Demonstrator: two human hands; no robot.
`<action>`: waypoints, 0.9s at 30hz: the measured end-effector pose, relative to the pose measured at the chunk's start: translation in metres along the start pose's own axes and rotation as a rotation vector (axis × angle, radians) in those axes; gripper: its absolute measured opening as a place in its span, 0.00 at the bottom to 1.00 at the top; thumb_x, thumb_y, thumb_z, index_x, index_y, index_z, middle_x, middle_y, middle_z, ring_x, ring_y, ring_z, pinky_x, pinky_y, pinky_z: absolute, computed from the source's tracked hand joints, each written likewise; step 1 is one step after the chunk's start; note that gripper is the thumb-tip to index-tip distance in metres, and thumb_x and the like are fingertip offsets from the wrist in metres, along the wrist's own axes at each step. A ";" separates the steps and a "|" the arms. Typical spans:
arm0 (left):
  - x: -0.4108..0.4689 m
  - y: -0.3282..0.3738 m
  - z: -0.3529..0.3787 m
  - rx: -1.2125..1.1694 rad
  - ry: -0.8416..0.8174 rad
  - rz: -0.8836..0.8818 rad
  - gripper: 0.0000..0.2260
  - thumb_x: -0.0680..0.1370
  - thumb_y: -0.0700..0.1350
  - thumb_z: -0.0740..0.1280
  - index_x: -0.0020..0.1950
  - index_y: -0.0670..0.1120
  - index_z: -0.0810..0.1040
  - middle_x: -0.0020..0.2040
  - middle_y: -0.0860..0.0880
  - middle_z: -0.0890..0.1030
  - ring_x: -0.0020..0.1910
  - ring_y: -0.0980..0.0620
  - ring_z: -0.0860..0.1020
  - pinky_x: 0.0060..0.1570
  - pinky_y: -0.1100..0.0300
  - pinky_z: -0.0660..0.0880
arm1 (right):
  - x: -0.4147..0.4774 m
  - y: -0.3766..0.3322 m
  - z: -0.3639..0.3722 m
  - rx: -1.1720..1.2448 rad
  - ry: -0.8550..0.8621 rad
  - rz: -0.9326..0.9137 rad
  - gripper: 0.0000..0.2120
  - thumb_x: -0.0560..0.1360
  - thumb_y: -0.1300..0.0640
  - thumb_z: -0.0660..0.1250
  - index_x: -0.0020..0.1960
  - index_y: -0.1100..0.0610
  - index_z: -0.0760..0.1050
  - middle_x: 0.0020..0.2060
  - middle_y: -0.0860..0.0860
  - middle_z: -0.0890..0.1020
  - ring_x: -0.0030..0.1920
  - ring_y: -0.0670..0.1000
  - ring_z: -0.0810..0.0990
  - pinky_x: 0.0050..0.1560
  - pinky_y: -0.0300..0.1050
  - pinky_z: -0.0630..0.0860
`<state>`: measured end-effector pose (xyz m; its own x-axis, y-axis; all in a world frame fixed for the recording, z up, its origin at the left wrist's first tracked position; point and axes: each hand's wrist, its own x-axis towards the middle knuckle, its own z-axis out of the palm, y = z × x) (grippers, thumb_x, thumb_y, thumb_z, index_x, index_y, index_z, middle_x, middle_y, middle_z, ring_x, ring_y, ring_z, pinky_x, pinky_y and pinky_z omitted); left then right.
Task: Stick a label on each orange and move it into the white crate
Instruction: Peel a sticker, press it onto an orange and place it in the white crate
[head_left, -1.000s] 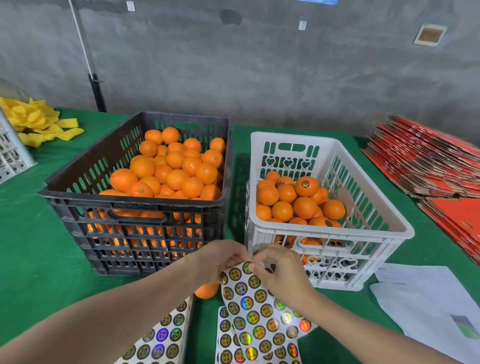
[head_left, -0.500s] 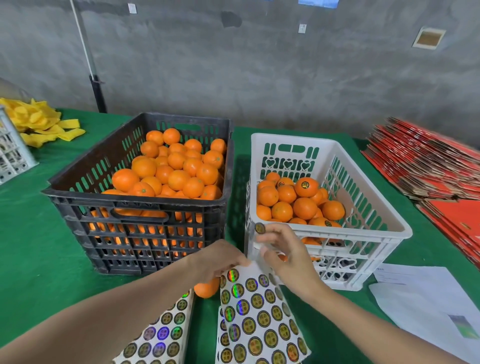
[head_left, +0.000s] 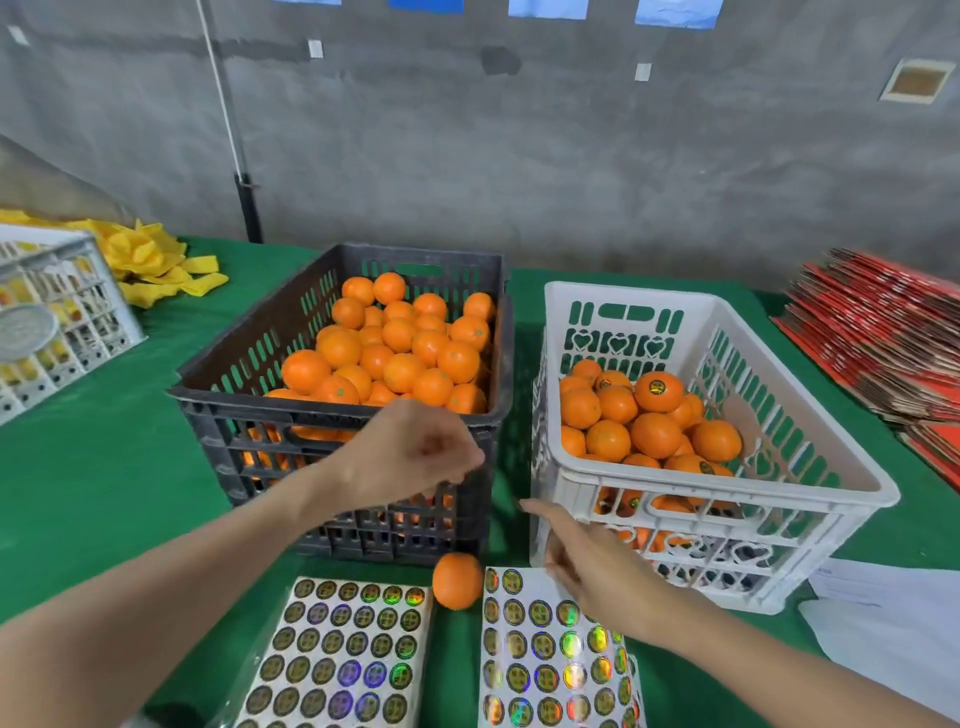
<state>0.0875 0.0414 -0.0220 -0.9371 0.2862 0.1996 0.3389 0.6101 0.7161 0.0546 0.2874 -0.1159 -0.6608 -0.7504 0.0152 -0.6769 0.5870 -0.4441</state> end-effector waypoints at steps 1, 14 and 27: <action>0.004 -0.006 -0.019 0.009 0.187 0.005 0.11 0.78 0.37 0.67 0.37 0.48 0.80 0.31 0.57 0.80 0.27 0.60 0.76 0.29 0.70 0.70 | 0.000 0.000 -0.001 -0.041 0.027 -0.017 0.35 0.75 0.66 0.60 0.75 0.47 0.50 0.38 0.47 0.73 0.37 0.47 0.71 0.37 0.39 0.67; 0.086 -0.145 -0.092 0.845 -0.379 -0.721 0.12 0.76 0.48 0.68 0.40 0.47 0.65 0.39 0.49 0.66 0.32 0.53 0.62 0.33 0.59 0.62 | 0.040 -0.052 -0.064 0.552 0.402 -0.068 0.20 0.77 0.67 0.63 0.61 0.46 0.66 0.41 0.51 0.81 0.41 0.49 0.80 0.48 0.45 0.77; 0.087 -0.087 -0.094 -0.002 0.355 -0.574 0.25 0.70 0.51 0.72 0.62 0.41 0.73 0.53 0.42 0.78 0.48 0.45 0.78 0.40 0.54 0.79 | 0.031 -0.059 -0.074 0.768 0.359 0.004 0.16 0.77 0.70 0.61 0.57 0.51 0.69 0.40 0.54 0.81 0.39 0.50 0.80 0.47 0.48 0.78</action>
<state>-0.0318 -0.0565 -0.0039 -0.9390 -0.3437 -0.0058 -0.2213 0.5914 0.7754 0.0502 0.2518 -0.0227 -0.8136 -0.5304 0.2380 -0.3515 0.1227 -0.9281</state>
